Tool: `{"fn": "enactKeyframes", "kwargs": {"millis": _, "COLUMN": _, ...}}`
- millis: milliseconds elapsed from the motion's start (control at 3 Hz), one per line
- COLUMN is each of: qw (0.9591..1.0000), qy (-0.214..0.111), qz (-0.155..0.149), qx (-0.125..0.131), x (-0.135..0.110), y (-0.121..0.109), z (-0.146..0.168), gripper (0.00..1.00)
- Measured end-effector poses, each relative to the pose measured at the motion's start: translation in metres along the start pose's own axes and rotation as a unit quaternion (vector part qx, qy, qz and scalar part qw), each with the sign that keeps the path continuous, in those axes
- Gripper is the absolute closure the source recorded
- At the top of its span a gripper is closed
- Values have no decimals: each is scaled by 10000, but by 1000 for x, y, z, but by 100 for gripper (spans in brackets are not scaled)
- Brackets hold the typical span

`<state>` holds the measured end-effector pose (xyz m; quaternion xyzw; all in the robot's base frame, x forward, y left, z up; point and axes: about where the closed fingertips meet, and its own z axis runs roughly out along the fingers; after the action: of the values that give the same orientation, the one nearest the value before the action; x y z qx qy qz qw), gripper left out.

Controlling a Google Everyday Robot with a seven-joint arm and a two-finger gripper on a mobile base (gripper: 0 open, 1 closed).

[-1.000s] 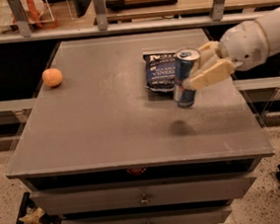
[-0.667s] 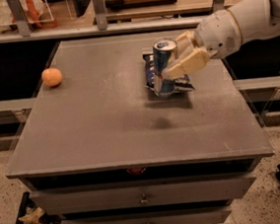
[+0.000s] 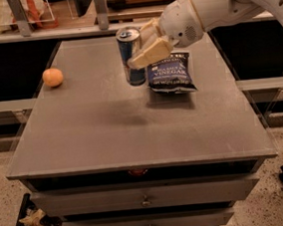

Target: Move redbull can near orange

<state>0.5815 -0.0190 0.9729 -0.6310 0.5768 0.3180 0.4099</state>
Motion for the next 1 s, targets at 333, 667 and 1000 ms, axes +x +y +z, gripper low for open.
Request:
{"fn": "enactKeyframes", "kwargs": {"millis": 333, "qw": 9996, "qy": -131, "qz": -74, "qx": -220, "x": -16, "y": -15, "z": 40, "gripper": 100}}
{"fn": "enactKeyframes", "kwargs": {"millis": 667, "qw": 9996, "qy": -131, "qz": -74, "qx": -219, "x": -16, "y": -15, "z": 40, "gripper": 100}}
{"fn": "enactKeyframes", "kwargs": {"millis": 1000, "qw": 9999, "qy": -109, "qz": -15, "qx": 85, "x": -17, "y": -21, "z": 43, "gripper": 100}}
